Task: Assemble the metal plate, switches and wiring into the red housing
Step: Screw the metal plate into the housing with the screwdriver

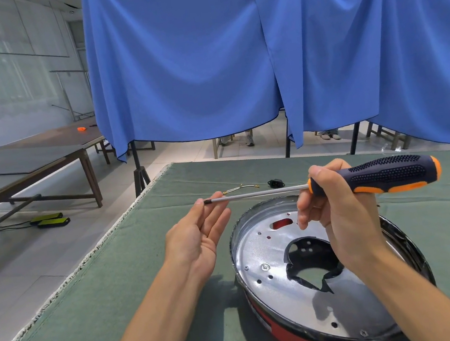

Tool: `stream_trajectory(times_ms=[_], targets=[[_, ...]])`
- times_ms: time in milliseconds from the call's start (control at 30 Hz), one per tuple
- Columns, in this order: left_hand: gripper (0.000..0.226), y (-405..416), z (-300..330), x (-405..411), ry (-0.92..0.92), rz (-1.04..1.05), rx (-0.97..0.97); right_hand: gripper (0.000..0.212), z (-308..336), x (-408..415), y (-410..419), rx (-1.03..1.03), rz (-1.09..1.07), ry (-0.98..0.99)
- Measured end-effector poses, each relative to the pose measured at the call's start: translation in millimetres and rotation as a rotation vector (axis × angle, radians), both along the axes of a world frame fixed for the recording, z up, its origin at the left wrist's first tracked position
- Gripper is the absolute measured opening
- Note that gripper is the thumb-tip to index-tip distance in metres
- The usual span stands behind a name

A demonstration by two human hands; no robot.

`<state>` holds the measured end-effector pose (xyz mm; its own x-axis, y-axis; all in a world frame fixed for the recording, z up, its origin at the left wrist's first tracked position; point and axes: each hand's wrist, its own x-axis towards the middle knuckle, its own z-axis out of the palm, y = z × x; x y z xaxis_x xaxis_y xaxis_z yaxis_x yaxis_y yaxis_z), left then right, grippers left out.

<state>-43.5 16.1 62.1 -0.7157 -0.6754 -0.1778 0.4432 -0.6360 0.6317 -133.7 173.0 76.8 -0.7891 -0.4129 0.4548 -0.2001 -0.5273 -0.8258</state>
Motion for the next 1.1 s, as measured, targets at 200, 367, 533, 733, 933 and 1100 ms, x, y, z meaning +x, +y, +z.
stream_trajectory(times_ms=[200,367,533,733,933,1100], targets=[[0.024,-2,1,2,0.02,-0.075,0.009,0.021,2,2,-1,-0.008,-0.02,0.018],[0.029,-10,0,2,0.031,-0.09,-0.033,0.015,3,5,-1,-0.024,-0.052,0.027],[0.018,-14,-16,-3,-0.313,0.075,-0.43,0.014,3,3,1,-0.006,-0.104,0.031],[0.018,0,-34,-14,-0.476,-0.111,-0.734,0.006,3,0,2,0.073,-0.134,0.083],[0.012,4,-35,-20,-0.655,-0.229,-0.89,0.006,6,-4,4,0.123,-0.153,0.091],[0.011,4,-30,-19,-0.79,-0.226,-0.978,0.008,7,-10,7,0.186,-0.167,0.113]])
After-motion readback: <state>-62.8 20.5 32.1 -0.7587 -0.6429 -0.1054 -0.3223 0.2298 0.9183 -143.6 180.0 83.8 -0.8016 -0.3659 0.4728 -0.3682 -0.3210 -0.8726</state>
